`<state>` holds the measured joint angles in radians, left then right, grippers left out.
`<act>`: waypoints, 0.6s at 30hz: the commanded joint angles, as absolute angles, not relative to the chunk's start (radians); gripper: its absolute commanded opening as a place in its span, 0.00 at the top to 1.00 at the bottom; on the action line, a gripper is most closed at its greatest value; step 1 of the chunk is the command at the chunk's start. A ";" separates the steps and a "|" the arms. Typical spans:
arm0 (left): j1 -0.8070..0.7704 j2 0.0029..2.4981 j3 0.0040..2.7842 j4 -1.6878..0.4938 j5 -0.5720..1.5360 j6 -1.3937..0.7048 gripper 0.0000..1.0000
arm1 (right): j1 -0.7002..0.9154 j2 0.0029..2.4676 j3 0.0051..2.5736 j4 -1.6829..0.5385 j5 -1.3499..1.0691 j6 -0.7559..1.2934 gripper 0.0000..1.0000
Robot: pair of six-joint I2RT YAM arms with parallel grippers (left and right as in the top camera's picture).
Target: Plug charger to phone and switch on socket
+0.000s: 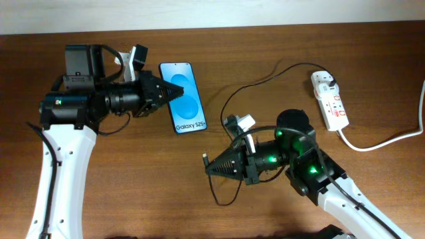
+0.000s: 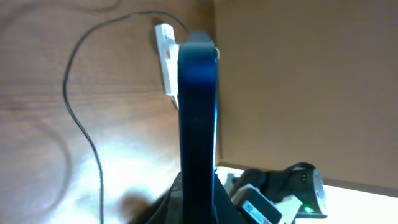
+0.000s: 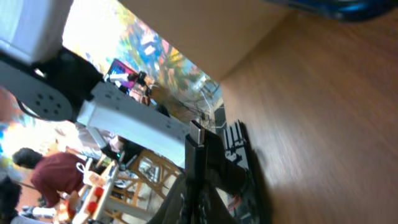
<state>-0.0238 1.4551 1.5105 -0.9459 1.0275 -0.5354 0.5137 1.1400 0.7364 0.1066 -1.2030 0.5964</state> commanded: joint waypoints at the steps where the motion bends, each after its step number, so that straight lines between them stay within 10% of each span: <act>1: -0.025 1.455 1.519 -0.944 1.112 -0.631 1.00 | 0.516 1.142 0.750 0.139 -1.155 0.758 0.96; 11: -0.025 1.455 1.519 -0.982 1.048 -0.754 1.00 | 0.516 1.152 0.750 0.408 -1.201 1.393 0.96; 18: -0.076 1.455 1.519 -0.981 1.012 -0.724 1.00 | 0.517 1.208 0.750 0.477 -1.216 1.362 0.96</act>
